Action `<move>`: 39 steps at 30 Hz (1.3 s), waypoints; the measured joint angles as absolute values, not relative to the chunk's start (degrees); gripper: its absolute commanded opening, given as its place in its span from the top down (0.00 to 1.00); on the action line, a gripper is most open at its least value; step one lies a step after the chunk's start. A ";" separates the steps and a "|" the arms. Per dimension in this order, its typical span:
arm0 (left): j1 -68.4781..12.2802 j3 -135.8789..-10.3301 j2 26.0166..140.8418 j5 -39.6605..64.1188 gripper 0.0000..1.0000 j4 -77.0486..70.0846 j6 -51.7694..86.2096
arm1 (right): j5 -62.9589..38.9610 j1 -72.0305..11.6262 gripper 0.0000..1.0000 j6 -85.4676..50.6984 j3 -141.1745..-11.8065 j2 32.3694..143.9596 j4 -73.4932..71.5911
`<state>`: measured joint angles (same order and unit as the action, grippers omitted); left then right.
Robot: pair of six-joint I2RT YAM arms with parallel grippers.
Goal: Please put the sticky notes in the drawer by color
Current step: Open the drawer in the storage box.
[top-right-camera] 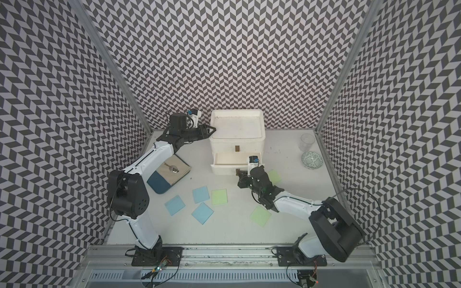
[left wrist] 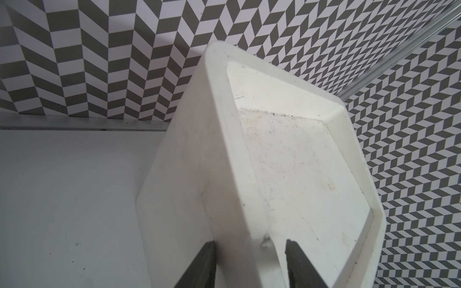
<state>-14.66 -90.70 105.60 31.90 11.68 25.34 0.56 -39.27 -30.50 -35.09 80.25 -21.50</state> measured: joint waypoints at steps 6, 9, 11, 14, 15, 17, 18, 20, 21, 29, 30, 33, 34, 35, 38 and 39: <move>-15.22 -90.61 105.60 32.67 0.53 11.84 25.17 | 0.67 -40.42 1.00 -31.16 -33.78 78.28 -20.36; -15.25 -90.59 105.60 32.67 0.53 11.81 25.15 | 0.60 -40.53 1.00 -31.27 -33.78 78.28 -20.27; -15.27 -90.56 105.60 32.67 0.53 11.81 25.15 | 0.54 -40.58 1.00 -31.35 -33.80 78.26 -20.21; -15.29 -90.56 105.60 32.67 0.52 11.84 25.12 | 0.56 -40.58 0.86 -31.42 -34.11 78.11 -19.46; -15.29 -90.56 105.60 32.64 0.52 11.81 25.10 | 0.56 -40.58 0.84 -31.31 -34.35 78.00 -18.92; -15.31 -90.48 105.54 32.56 0.51 11.79 25.10 | 0.34 -40.45 0.73 -31.33 -34.79 77.25 -16.58; -15.33 -90.39 105.47 32.49 0.51 11.79 25.10 | 0.19 -40.07 0.70 -31.11 -34.92 76.66 -15.31; -15.40 -90.00 105.19 32.38 0.50 11.77 25.08 | -0.75 -38.83 0.66 -31.00 -35.20 74.67 -12.69; -15.42 -89.82 105.08 32.38 0.50 11.77 25.04 | -1.06 -38.02 0.65 -30.96 -35.40 73.65 -11.66; -15.79 -87.15 103.00 32.08 0.49 11.57 24.86 | -3.27 -28.08 0.66 -29.74 -40.64 67.61 -9.06; -15.84 -86.56 102.52 32.05 0.49 11.57 24.84 | -3.57 -26.74 0.66 -29.47 -41.95 68.03 -9.15; -16.01 -85.47 101.36 31.97 0.49 11.75 24.47 | -4.01 -24.14 0.67 -28.93 -45.47 70.63 -9.67; -16.05 -85.27 101.21 31.90 0.49 11.75 24.29 | -4.16 -23.53 0.67 -28.67 -46.65 72.07 -9.93; -16.05 -85.23 101.12 31.90 0.49 11.77 24.18 | -4.32 -23.05 0.67 -28.49 -47.57 73.47 -10.26; -16.12 -85.14 101.01 31.94 0.49 11.75 24.01 | -5.67 -21.61 0.67 -28.14 -50.11 78.39 -10.57; -16.16 -85.12 100.95 31.90 0.49 11.75 23.99 | -6.17 -21.37 0.68 -28.05 -50.89 80.01 -10.52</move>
<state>-16.16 -85.12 100.95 31.90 11.75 23.99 -6.17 -21.37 -28.05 -50.89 80.01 -10.52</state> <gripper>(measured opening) 0.512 0.327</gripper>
